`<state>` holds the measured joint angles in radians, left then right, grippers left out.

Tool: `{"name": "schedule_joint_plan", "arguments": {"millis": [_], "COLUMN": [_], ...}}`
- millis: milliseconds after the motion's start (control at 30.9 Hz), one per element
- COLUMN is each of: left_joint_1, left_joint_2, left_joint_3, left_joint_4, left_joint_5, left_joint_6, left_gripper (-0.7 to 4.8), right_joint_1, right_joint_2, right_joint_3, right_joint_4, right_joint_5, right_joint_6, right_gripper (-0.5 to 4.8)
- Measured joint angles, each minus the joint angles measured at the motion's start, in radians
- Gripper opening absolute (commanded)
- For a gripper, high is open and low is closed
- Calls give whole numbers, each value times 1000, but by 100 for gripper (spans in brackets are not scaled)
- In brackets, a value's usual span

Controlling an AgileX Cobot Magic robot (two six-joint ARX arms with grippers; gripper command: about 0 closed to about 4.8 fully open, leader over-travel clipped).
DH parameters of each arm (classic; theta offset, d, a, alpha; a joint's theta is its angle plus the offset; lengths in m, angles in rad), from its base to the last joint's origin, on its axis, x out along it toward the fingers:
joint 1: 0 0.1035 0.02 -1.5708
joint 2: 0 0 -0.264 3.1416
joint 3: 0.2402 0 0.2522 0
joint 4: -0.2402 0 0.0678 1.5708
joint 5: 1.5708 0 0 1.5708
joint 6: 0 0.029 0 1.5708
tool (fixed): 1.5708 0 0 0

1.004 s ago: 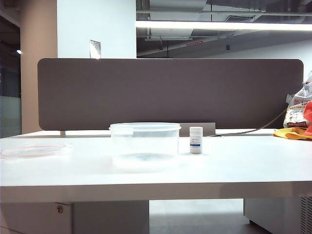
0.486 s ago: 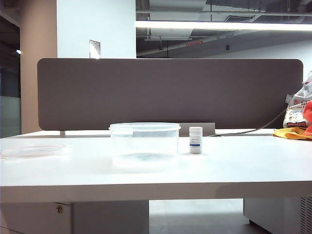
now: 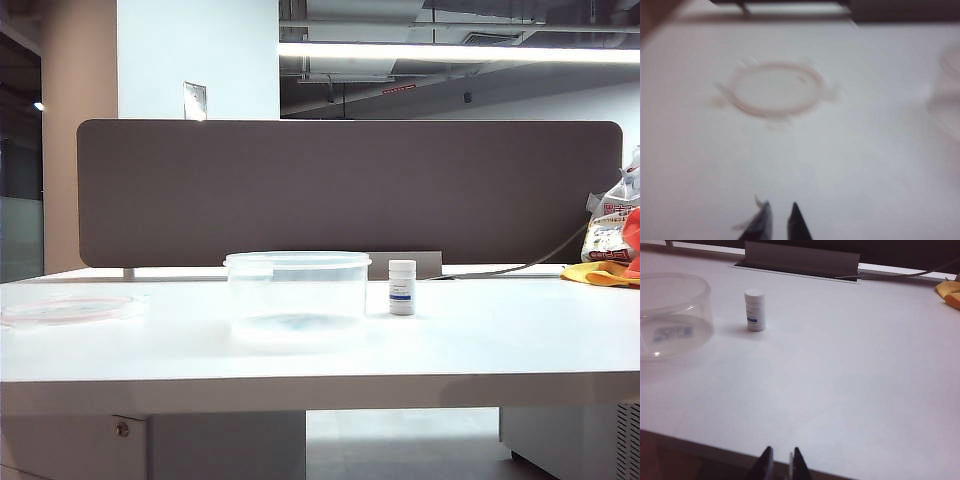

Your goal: Remove the lid of the round box, pick up the small white medicine bottle inside, and place it on the table.

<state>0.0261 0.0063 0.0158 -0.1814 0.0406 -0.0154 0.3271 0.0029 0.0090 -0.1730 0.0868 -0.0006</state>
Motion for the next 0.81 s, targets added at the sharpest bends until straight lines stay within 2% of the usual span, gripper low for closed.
{"name": "schedule_joint_plan", "arguments": {"millis": [130, 324, 486, 777, 810], "left_joint_1": [48, 38, -30, -34, -34], "left_joint_2": [-3, -3, -3, -3, -3], "left_joint_3": [-8, -8, -8, -7, -8], "left_joint_4": [29, 27, 26, 26, 26], "left_joint_5": [0, 1, 4, 3, 3], "left_joint_6": [-27, -23, -23, -23, -23], "left_gripper": [52, 52, 52, 52, 52], "right_joint_1": [0, 1, 1, -2, -34], "right_joint_2": [0, 0, 0, 0, 0], "right_joint_3": [0, 0, 0, 0, 0], "right_joint_4": [1, 1, 1, 1, 1], "right_joint_5": [0, -1, -1, -1, -5], "right_joint_6": [0, 0, 0, 0, 0], "right_gripper": [53, 53, 53, 53, 53]}}
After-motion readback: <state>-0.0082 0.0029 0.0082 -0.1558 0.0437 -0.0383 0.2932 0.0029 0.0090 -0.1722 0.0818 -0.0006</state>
